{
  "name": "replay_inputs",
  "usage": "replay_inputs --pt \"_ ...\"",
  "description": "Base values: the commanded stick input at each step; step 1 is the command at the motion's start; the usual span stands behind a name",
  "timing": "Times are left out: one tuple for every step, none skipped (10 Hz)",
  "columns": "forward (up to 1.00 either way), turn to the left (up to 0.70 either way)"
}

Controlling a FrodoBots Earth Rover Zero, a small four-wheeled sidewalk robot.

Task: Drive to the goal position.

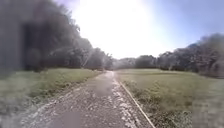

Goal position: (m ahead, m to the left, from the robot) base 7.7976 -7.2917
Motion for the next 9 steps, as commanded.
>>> replay_inputs --pt "0.5 0.27" --pt "0.5 0.15" --pt "0.5 0.0" --pt "0.5 0.0" --pt "0.5 0.0" --pt "0.5 0.02" --pt "0.5 0.19" --pt "0.5 0.18" --pt "0.5 0.0"
